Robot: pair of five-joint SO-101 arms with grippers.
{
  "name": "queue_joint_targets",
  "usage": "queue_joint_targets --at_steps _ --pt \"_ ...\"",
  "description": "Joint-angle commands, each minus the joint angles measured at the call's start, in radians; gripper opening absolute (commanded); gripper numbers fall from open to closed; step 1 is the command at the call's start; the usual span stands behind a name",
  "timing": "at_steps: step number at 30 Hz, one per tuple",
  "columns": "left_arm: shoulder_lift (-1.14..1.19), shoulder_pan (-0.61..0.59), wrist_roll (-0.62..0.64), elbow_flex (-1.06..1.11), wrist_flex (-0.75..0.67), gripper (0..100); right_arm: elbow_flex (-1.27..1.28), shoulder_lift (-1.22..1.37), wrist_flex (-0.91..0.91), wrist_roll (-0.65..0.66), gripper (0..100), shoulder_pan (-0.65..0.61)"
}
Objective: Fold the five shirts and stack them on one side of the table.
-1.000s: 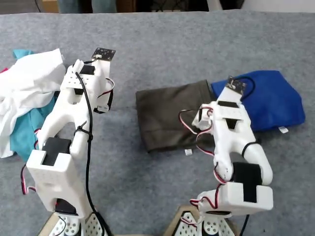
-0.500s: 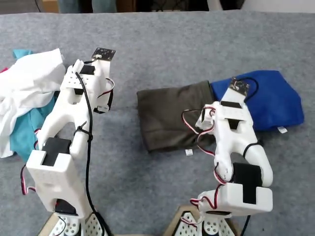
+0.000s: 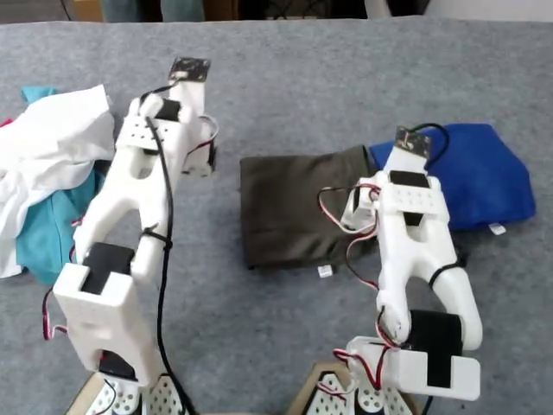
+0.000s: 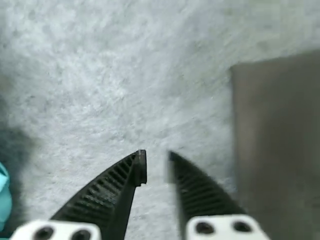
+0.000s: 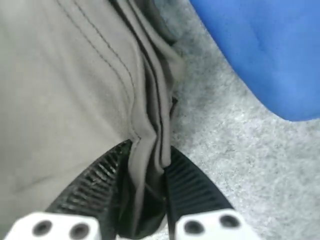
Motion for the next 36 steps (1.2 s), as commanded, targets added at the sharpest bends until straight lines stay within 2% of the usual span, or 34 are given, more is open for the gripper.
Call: queue_joint_targets --at_steps 1,4,7,12,25,29,36 --pt "-0.009 0.056 0.077 -0.104 0.009 26 -0.044 -0.038 0.005 0.012 1.5 -0.005" --pt "-0.008 0.110 0.103 -0.142 0.002 27 -0.045 -0.038 0.002 0.009 1.5 -0.005" --pt "-0.005 0.147 0.164 -0.130 -0.066 27 -0.045 -0.038 -0.008 0.009 1.5 -0.005" --pt "0.098 0.154 0.255 -0.142 -0.103 27 -0.047 -0.038 -0.023 0.008 1.5 -0.003" --pt "0.460 0.143 0.269 -0.351 -0.101 26 -0.045 -0.038 -0.034 0.014 1.5 -0.005" --pt "0.534 0.142 0.269 -0.444 -0.026 26 -0.045 -0.038 -0.028 0.014 1.5 -0.005" --pt "0.649 0.160 0.267 -0.645 0.078 16 -0.045 -0.042 -0.026 0.078 1.5 -0.005"
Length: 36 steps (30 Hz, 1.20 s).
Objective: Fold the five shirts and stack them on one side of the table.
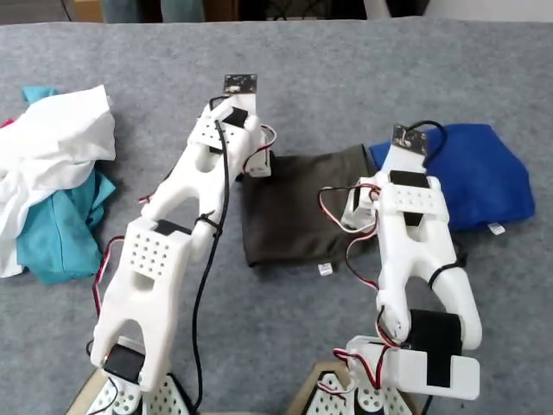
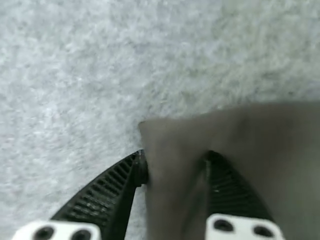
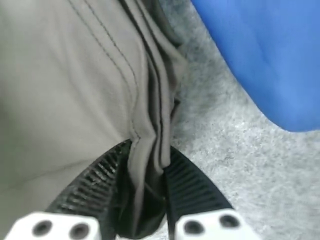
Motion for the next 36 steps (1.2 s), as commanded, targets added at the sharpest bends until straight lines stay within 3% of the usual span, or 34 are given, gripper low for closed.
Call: queue_joint_targets --at_steps 1,15,25,30,36 --pt "0.049 0.002 0.008 -0.107 0.046 16 -0.045 -0.044 -0.006 0.034 1.5 -0.006" --pt "0.097 0.068 0.003 -0.463 0.121 4 -0.171 -0.045 0.005 0.072 1.5 -0.008" --pt "0.097 0.076 0.009 -0.848 0.212 3 -0.524 -0.045 0.235 0.075 1.5 -0.006" --pt "0.097 0.087 0.066 -0.914 0.138 3 -0.691 -0.045 0.304 0.140 1.5 0.037" --pt "0.123 0.154 0.092 -0.875 -0.035 3 -0.786 -0.036 0.273 0.265 1.5 0.247"
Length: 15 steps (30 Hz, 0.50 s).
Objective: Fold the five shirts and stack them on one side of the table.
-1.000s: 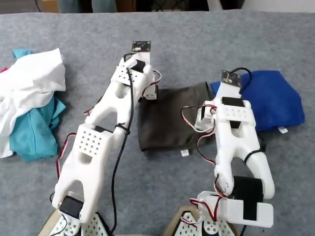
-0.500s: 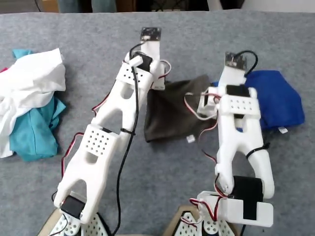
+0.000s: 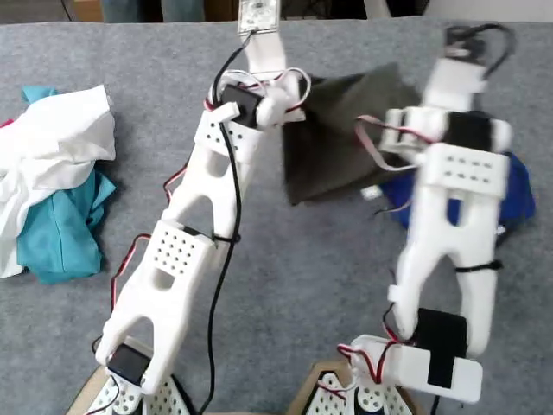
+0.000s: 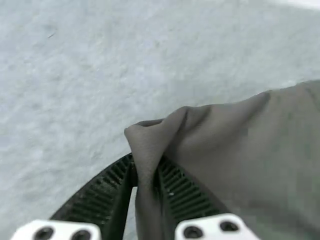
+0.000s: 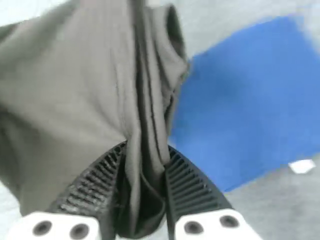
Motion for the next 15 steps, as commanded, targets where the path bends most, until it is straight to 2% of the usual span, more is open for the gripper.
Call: queue_joint_targets --at_steps 1,9,15 --pt "0.003 0.056 0.012 -0.001 -0.133 3 -0.067 -0.036 -0.041 0.080 1.5 0.135" --pt "0.092 0.182 0.014 0.127 -0.512 3 0.019 -0.025 -0.226 0.207 1.6 0.339" --pt "0.130 0.232 0.014 0.199 -0.641 3 0.059 0.051 -0.305 0.270 1.8 0.417"
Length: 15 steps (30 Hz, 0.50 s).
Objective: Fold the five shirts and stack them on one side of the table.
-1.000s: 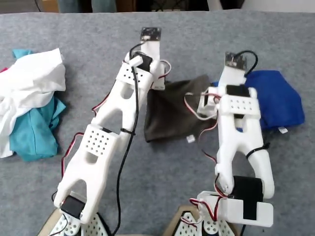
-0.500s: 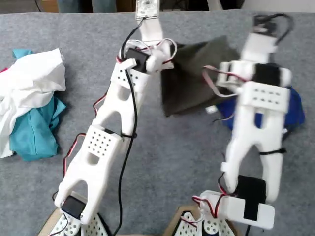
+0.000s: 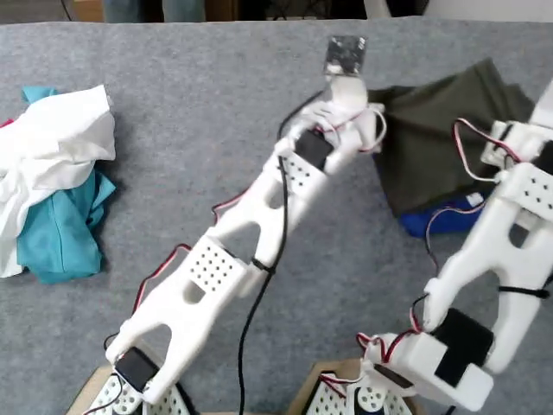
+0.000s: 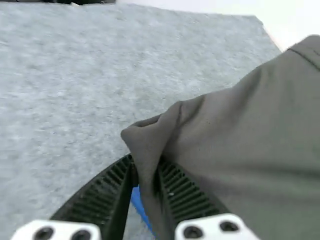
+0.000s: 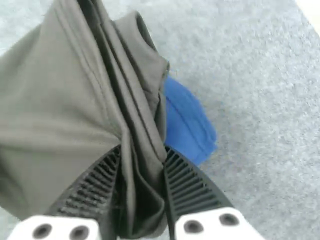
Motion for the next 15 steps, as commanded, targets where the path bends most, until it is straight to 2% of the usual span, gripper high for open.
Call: queue_joint_targets --at_steps 1,8,10,15 --pt "-0.011 0.008 0.006 0.010 -0.077 3 -0.005 0.022 -0.051 0.040 1.8 0.060" --pt "-0.005 0.013 0.008 0.042 -0.118 3 -0.004 0.096 -0.078 0.115 3.1 0.069" --pt "-0.005 0.013 0.009 0.042 -0.117 4 -0.004 0.113 -0.075 0.115 10.6 0.069" --pt "-0.012 0.007 0.100 0.042 -0.077 13 -0.001 0.143 -0.074 0.123 38.7 0.072"
